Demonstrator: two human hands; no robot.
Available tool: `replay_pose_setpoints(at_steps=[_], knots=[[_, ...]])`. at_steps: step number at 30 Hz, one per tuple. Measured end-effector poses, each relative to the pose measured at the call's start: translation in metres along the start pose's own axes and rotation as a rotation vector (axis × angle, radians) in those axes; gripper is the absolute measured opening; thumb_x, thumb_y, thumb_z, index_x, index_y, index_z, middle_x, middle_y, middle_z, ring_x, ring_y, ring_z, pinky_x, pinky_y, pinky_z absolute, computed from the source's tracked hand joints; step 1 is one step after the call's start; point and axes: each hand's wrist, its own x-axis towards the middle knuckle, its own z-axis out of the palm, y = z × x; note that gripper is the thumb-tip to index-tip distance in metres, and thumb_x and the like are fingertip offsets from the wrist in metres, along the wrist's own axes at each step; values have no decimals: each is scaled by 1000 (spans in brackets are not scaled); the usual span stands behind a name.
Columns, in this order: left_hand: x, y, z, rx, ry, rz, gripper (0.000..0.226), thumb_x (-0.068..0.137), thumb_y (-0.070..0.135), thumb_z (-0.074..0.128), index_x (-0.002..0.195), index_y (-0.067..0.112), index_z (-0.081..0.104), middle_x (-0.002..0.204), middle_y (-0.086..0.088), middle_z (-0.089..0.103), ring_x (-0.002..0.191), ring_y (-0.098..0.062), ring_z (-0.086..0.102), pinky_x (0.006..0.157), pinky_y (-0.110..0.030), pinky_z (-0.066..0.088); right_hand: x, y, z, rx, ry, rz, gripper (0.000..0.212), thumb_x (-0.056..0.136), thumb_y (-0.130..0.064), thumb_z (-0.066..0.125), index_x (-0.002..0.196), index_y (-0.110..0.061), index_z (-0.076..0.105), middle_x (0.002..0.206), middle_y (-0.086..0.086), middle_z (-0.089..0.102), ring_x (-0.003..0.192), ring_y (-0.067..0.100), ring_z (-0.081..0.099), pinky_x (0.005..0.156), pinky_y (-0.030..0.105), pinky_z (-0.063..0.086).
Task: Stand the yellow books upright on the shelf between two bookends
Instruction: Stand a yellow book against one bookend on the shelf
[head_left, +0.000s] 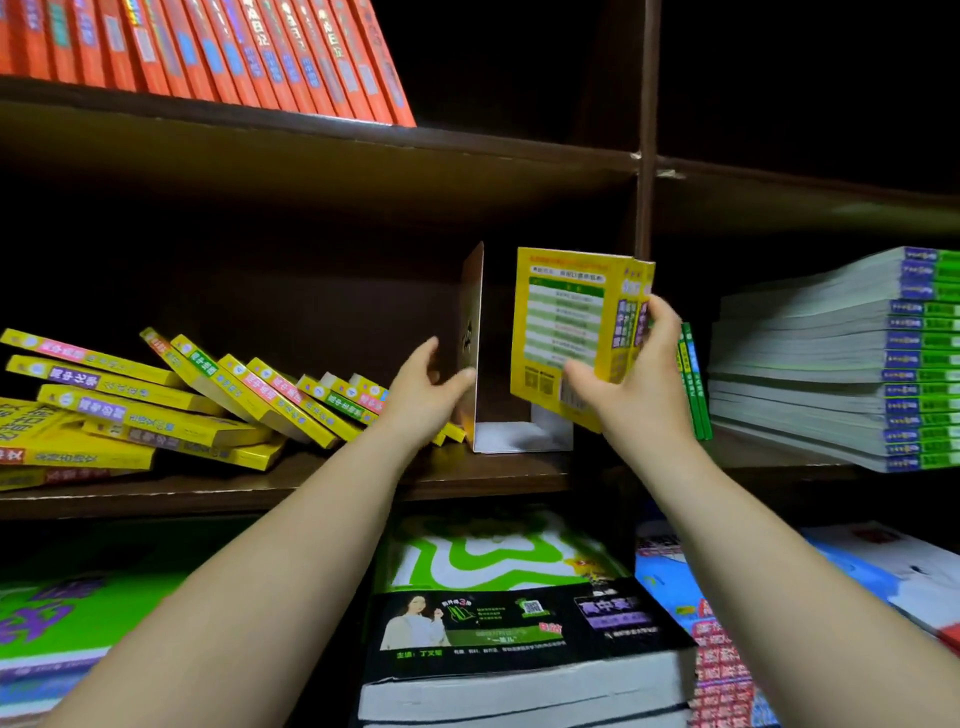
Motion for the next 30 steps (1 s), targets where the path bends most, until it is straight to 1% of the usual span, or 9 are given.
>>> replay_pose_setpoints(at_steps=[2,5,9,13,18,20,22,26,30], knots=[[1,-7,10,113,-71,29,75,80,23,64,141,11,21,149,-15,27,136,-26,30,109,-32,26,3,-3,9,-132,58,14,80,75,-23,69,137,-18,19,129,4,51,109,29,55,87,39,43],[8,-9,15,258,-94,70,82,78,24,66,142,9,16,150,-15,24,138,-24,24,108,-28,21,5,-3,28,-292,55,48,79,76,-27,66,138,-19,17,135,6,44,110,33,55,81,40,44],[16,-9,14,408,-121,106,85,78,25,66,143,12,13,145,-17,34,133,-29,33,104,-30,29,5,8,50,-400,8,127,77,78,-29,63,138,-19,16,135,7,41,110,36,54,81,40,44],[10,-10,11,378,-128,70,79,80,24,64,142,18,16,138,-19,44,117,-34,52,100,-37,40,15,15,68,-449,-23,185,76,80,-27,61,138,-15,14,133,10,41,111,35,53,78,38,43],[6,-10,10,437,-110,117,68,80,22,62,139,21,28,130,-15,54,120,-31,49,94,-35,41,23,15,94,-478,-86,217,77,80,-22,63,137,-13,12,134,12,38,113,36,52,80,41,45],[6,-11,8,388,-118,108,65,79,21,64,137,20,33,127,-14,57,116,-31,52,92,-35,45,26,19,99,-446,-93,292,77,81,-21,62,137,-13,11,135,13,36,115,35,51,83,42,46],[6,-12,5,336,-138,103,62,79,20,65,134,19,38,123,-15,60,109,-33,57,89,-41,50,30,23,102,-440,-103,332,79,81,-21,63,138,-11,9,136,14,34,116,35,50,83,42,46],[6,-11,4,309,-161,104,60,79,19,64,134,20,39,116,-13,62,102,-32,60,85,-45,52,33,28,105,-482,-162,347,78,78,-29,68,133,-9,16,133,15,37,114,35,52,82,42,47],[6,-10,3,285,-184,94,59,80,18,63,134,19,38,117,-13,60,98,-33,62,85,-47,52,37,32,102,-584,-189,335,71,77,-40,66,125,-4,27,125,16,50,112,33,54,81,38,47]])
